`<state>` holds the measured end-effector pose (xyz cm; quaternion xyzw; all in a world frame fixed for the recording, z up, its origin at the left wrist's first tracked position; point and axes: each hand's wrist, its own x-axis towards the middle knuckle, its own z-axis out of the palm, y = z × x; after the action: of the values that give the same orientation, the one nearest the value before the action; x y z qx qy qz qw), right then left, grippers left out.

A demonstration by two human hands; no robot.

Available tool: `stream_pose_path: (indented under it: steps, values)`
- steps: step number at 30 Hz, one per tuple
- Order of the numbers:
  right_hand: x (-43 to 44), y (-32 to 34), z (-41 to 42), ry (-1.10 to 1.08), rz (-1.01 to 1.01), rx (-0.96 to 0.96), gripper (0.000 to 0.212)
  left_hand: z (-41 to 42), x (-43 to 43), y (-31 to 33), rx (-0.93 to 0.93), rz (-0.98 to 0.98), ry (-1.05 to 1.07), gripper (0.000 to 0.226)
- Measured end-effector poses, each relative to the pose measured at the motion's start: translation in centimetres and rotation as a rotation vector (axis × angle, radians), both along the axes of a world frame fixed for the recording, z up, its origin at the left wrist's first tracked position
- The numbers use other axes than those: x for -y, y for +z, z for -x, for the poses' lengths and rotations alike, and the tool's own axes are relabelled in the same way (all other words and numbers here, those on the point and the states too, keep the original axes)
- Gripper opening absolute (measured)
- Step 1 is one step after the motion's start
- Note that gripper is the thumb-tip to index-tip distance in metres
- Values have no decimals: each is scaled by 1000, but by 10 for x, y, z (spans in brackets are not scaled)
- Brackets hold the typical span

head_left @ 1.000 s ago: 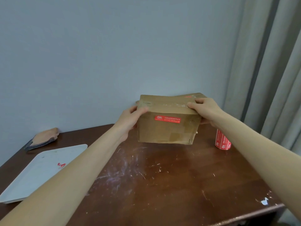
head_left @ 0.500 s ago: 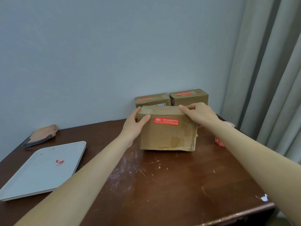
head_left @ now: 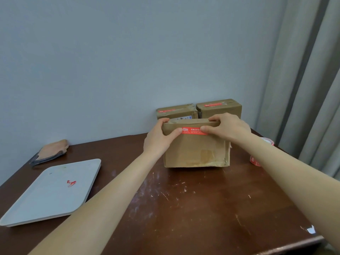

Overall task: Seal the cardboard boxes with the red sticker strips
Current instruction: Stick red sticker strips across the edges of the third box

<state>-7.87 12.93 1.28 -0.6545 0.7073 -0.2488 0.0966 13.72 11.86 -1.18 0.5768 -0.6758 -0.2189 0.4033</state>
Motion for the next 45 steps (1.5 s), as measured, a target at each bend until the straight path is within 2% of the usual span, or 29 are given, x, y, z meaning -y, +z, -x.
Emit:
stream_pose_path:
  steps: [8, 16, 25, 33, 37, 45]
  values:
    - [10, 6, 0, 24, -1, -12, 54, 7, 14, 10, 124, -19, 103, 61]
    - [19, 6, 4, 58, -17, 4, 51, 2, 24, 14, 31, -66, 43, 47]
    - [23, 6, 11, 74, -10, 37, 47, 1, 17, 1, 181, 159, 118, 42]
    - [28, 3, 12, 108, -13, 59, 45, 6, 17, -7, 227, 439, 15, 32]
    - [28, 0, 13, 87, 9, 76, 45, 11, 18, -7, 197, 438, 47, 21]
    - [28, -3, 15, 101, 9, 118, 41, 17, 17, 0, 186, 415, 103, 16]
